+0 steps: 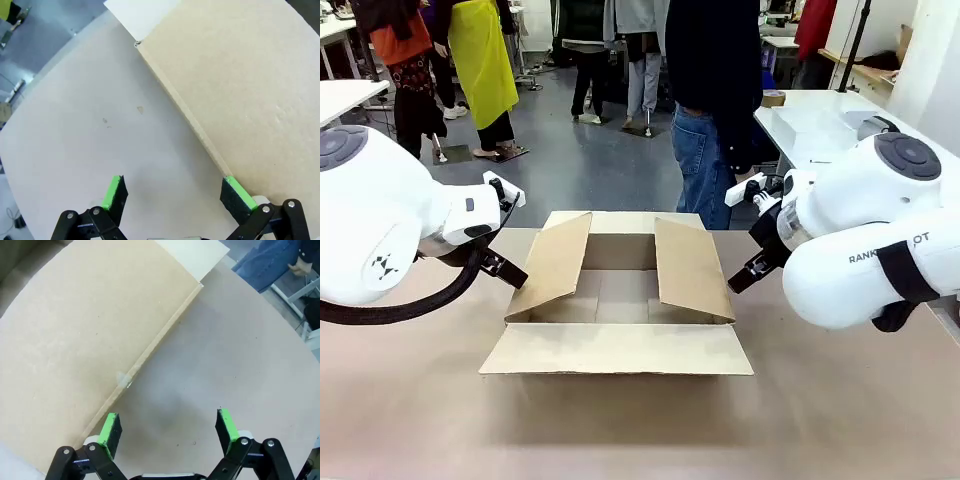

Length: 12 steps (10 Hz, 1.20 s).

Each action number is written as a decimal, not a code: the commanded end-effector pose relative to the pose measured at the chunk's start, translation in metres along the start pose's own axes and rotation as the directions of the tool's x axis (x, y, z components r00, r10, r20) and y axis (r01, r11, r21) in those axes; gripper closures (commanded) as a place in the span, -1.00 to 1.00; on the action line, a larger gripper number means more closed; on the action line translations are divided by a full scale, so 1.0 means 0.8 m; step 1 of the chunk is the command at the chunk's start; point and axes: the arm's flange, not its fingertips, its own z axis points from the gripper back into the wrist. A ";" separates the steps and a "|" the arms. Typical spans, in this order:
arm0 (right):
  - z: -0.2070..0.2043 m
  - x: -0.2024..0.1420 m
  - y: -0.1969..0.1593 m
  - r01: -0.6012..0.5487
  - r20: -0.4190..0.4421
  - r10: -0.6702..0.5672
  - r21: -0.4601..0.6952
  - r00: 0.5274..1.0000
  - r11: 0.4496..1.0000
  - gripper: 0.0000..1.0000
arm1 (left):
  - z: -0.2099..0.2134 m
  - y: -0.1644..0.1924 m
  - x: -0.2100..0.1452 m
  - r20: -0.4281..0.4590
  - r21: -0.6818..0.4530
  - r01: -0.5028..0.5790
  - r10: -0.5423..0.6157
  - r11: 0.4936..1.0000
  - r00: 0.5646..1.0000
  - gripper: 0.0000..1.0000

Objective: Pack the gift set into the box.
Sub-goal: Place both hands on the side flaps of the Package Box and spread them outward.

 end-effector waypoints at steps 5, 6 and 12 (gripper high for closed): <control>0.000 0.000 0.000 0.000 0.000 0.000 0.000 1.000 1.000 -1.00 | 0.000 0.000 0.000 0.000 0.000 0.000 0.000 1.000 1.000 -1.00; 0.000 0.000 0.000 0.000 0.000 0.000 0.000 1.000 1.000 -1.00 | 0.000 0.000 0.000 0.000 0.000 0.000 0.000 1.000 1.000 -1.00; 0.000 0.000 0.000 0.000 0.000 0.000 0.000 1.000 1.000 -1.00 | 0.000 0.000 0.000 0.000 0.000 0.000 0.000 1.000 1.000 -1.00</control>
